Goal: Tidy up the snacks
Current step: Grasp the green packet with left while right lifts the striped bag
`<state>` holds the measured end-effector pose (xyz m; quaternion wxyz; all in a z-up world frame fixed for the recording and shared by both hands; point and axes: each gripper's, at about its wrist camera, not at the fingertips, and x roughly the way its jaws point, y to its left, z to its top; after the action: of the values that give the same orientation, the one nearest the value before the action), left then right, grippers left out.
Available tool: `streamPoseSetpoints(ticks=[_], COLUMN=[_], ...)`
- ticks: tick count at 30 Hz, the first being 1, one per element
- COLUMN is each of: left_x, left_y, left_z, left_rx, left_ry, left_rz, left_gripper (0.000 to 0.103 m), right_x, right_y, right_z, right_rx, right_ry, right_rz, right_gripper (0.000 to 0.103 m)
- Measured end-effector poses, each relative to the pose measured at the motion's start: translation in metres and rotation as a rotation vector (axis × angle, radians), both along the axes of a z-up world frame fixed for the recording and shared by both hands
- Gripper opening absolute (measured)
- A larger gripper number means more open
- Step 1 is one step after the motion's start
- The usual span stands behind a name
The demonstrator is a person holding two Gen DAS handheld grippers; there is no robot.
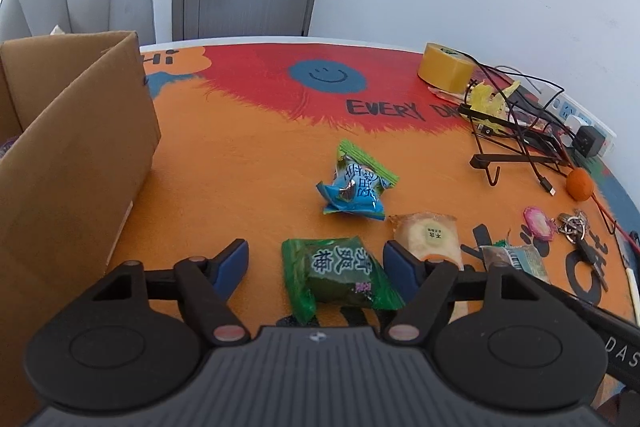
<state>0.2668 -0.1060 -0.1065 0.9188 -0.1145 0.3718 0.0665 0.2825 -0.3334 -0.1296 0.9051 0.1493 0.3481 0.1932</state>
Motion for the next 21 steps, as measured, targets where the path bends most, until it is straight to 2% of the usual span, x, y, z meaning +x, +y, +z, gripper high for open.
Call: streamPoseSetpoints(ticks=[2, 3, 4, 6, 21], left_x=[-0.002, -0.002, -0.003, -0.005, -0.044], left_y=[-0.001, 0.0, 0.002, 0.006, 0.01], left_z=[0.0, 0.0, 0.001, 0.003, 0.039], left_rx=[0.012, 0.008, -0.01, -0.041, -0.038], left_ry=[-0.004, -0.003, -0.001, 0.005, -0.071], left_rz=[-0.013, -0.017, -0.019, -0.027, -0.054], left_gripper=[0.054, 0.042, 0.04, 0.039, 0.039], right_x=[-0.001, -0.003, -0.004, -0.005, -0.03], right_y=[0.003, 0.004, 0.005, 0.006, 0.019], right_z=[0.001, 0.001, 0.002, 0.003, 0.033], right_rx=[-0.001, -0.004, -0.006, -0.005, -0.005], right_ry=[0.001, 0.0, -0.003, -0.004, -0.075], right_rz=[0.007, 0.008, 0.009, 0.009, 0.013], right_gripper=[0.049, 0.049, 0.049, 0.049, 0.049])
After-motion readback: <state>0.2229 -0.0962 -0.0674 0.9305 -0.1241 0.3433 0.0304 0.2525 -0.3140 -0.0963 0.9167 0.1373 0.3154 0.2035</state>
